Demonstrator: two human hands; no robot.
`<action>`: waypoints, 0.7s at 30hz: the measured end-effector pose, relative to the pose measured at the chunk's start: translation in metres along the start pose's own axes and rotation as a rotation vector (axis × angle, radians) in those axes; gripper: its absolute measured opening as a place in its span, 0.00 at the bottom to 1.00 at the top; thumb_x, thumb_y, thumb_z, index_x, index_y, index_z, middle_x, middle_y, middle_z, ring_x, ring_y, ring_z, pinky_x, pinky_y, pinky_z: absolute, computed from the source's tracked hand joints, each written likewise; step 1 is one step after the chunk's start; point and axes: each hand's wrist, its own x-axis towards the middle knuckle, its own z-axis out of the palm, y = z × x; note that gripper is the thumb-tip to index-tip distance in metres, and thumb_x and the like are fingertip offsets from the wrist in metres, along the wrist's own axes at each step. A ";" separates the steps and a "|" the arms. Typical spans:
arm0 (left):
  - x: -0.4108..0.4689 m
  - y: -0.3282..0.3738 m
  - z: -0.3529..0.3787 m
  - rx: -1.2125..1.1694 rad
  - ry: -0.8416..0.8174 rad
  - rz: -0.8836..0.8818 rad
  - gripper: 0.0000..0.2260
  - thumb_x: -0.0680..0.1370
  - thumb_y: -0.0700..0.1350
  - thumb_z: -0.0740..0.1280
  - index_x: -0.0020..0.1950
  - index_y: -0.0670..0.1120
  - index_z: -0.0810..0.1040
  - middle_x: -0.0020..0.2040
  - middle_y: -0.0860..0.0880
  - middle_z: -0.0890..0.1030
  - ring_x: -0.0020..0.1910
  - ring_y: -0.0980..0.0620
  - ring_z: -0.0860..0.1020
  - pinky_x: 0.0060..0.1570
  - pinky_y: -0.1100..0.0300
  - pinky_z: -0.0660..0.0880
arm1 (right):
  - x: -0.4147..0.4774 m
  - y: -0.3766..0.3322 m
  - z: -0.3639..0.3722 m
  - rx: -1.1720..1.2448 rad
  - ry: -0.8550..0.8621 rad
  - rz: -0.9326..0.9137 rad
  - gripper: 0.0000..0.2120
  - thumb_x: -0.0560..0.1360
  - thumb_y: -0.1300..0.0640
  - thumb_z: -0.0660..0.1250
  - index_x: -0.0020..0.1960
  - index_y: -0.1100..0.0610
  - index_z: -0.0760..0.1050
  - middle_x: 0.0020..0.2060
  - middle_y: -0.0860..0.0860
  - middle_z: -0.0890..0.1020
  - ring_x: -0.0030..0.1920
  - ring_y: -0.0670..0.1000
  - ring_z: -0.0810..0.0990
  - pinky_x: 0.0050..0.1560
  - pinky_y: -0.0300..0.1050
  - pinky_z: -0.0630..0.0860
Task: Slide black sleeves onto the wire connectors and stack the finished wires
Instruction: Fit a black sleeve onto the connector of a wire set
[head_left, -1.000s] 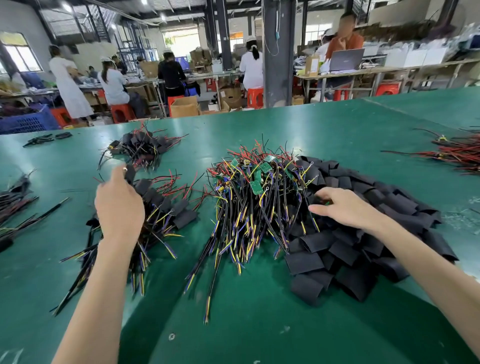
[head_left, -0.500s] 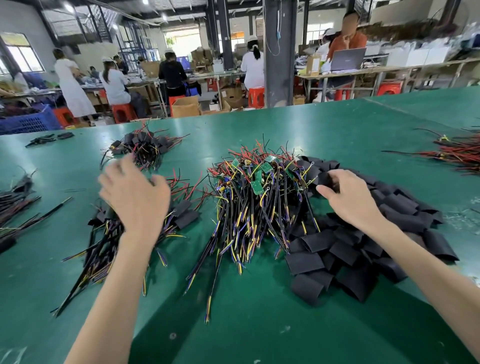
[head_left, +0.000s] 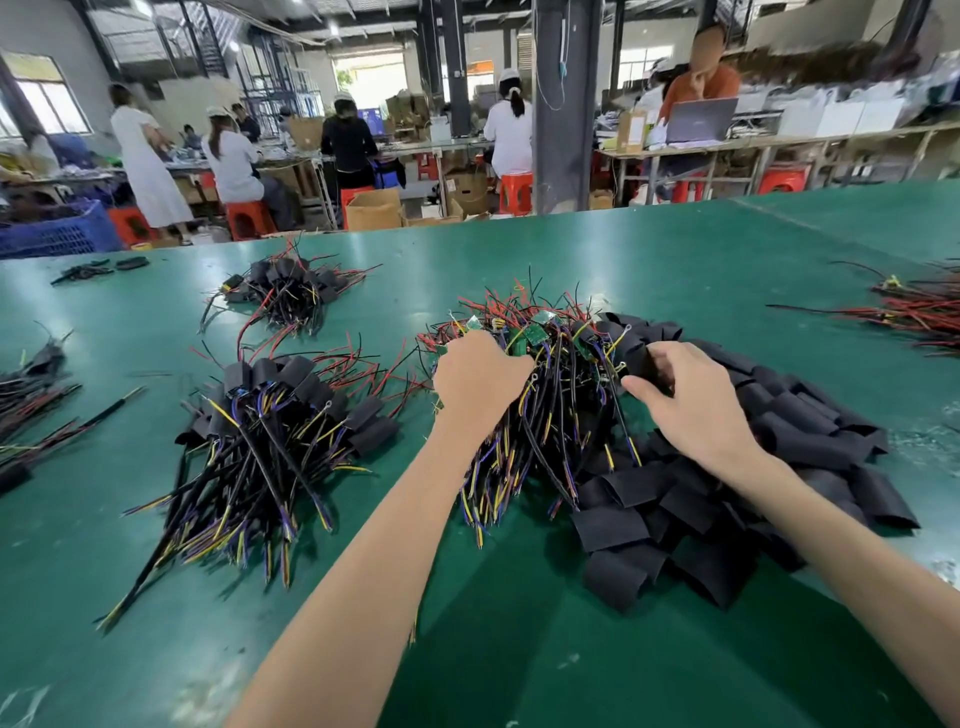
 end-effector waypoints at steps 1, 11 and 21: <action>0.002 0.002 -0.002 -0.068 -0.010 -0.029 0.18 0.69 0.51 0.70 0.29 0.44 0.64 0.28 0.50 0.68 0.29 0.50 0.69 0.31 0.63 0.63 | 0.000 0.000 0.000 0.004 0.000 0.002 0.16 0.73 0.55 0.70 0.58 0.59 0.75 0.52 0.56 0.78 0.53 0.56 0.76 0.57 0.51 0.71; 0.006 0.017 -0.055 -1.113 -0.328 -0.300 0.11 0.77 0.32 0.52 0.40 0.37 0.71 0.26 0.43 0.77 0.18 0.54 0.71 0.19 0.67 0.67 | 0.002 -0.002 -0.005 0.024 0.068 -0.028 0.18 0.73 0.55 0.70 0.60 0.62 0.74 0.52 0.57 0.78 0.52 0.57 0.77 0.57 0.50 0.71; 0.001 -0.004 -0.125 -0.163 0.190 0.597 0.11 0.80 0.48 0.62 0.40 0.48 0.79 0.33 0.53 0.79 0.30 0.64 0.73 0.34 0.66 0.68 | -0.004 -0.011 -0.004 0.067 0.104 -0.188 0.16 0.71 0.56 0.73 0.56 0.59 0.76 0.43 0.52 0.77 0.42 0.51 0.75 0.46 0.35 0.66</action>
